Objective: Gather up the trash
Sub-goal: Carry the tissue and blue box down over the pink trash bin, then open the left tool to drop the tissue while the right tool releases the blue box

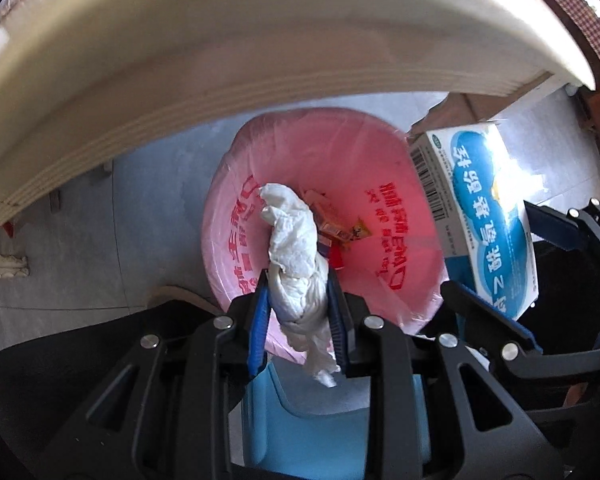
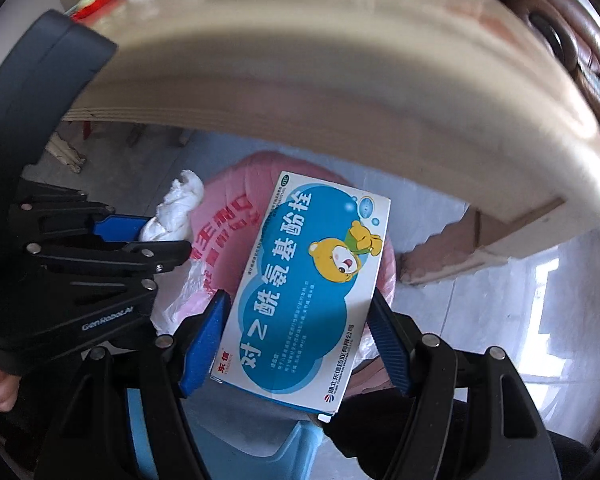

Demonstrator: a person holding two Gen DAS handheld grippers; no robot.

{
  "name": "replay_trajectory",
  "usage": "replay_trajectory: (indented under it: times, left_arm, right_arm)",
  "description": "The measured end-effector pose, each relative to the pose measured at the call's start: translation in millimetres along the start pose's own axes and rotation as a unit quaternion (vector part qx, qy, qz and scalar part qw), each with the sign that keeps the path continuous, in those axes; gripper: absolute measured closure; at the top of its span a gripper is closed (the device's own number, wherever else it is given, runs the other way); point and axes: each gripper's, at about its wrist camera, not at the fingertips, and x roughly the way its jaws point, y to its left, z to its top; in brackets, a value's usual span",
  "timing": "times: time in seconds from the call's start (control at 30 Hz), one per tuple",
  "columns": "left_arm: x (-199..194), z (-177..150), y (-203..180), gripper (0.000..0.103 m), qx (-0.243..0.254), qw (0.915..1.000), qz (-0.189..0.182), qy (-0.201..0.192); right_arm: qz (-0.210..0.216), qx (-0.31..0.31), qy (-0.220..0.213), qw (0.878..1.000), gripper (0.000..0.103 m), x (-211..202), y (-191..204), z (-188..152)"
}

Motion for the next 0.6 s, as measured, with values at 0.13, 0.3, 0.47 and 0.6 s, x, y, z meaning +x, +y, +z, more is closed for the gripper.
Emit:
replay_trajectory:
  times: [0.13, 0.3, 0.47, 0.6]
  left_arm:
    - [16.3, 4.1, -1.7, 0.076, -0.010, 0.9998, -0.009, 0.014]
    - [31.0, 10.3, -3.4, 0.076, -0.019, 0.9993, -0.018, 0.027]
    - [46.7, 10.4, -2.5, 0.076, -0.029, 0.9988, -0.013, 0.036]
    - [59.9, 12.8, 1.5, 0.076, -0.040, 0.9976, -0.019, 0.053]
  right_arm:
    - [-0.008, 0.002, 0.013, 1.000, 0.036, 21.0, -3.3, -2.6]
    - [-0.012, 0.007, 0.023, 1.000, 0.035, 40.2, -7.1, -0.6]
    - [-0.008, 0.016, 0.036, 0.999, 0.035, 53.1, -8.4, -0.6]
    - [-0.010, 0.013, 0.046, 0.999, 0.035, 55.2, -7.3, 0.4]
